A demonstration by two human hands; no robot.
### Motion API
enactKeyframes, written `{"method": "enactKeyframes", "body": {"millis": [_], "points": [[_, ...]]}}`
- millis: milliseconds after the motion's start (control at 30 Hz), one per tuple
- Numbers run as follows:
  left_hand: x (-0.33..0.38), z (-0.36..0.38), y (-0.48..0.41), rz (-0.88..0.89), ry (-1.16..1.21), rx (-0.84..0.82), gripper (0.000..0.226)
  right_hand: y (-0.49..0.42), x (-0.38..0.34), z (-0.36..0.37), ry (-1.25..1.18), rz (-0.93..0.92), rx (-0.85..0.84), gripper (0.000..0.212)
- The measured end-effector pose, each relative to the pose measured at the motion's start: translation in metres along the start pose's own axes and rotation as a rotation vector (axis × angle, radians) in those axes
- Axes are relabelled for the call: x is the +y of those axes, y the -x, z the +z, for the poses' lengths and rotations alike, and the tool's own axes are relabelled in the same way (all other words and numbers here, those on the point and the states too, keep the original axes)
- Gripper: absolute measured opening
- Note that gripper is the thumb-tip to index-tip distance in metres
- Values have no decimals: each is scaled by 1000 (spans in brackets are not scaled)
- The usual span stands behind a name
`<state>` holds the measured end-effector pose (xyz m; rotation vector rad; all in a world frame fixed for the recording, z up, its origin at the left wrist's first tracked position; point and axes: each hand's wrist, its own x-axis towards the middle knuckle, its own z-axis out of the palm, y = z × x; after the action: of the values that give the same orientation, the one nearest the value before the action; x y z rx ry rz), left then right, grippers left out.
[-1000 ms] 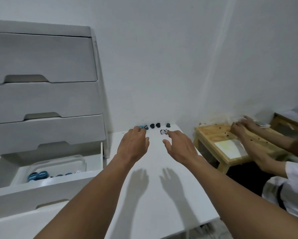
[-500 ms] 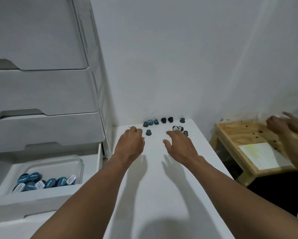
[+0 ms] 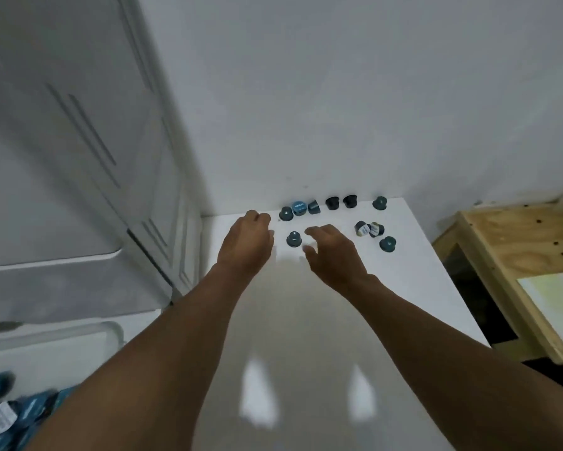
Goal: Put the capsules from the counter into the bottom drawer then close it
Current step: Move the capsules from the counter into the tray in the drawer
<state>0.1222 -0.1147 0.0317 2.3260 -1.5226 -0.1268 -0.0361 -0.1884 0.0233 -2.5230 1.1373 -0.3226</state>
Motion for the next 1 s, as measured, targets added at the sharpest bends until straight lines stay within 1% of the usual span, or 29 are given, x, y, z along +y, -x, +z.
{"method": "enactKeyframes", "body": {"millis": [133,200,300,433,567,733,900,1000], "points": [[-13,35,-38,18,38,9,22,-41,11,28,-14,38,-52,33],[-16,49,-56,3,64,-1,25,-59,17,43,-27,41,-65,37],[-23,67,-82,-6,123,-36,30,-80,27,66,-52,48,-103,38],[-27,92,-108,-11,156,-80,33,-94,45,87,-37,17,-137,33],[-21,115,-122,-8,188,-110,37,-102,64,98,-69,42,-83,26],[-15,132,-126,-38,208,-67,35,-109,72,100,-71,37,-56,24],[-12,135,-130,-93,216,1,19,-109,73,97,-97,58,-54,24],[-12,135,-127,-101,198,5,26,-107,72,95,-113,82,-66,25]]}}
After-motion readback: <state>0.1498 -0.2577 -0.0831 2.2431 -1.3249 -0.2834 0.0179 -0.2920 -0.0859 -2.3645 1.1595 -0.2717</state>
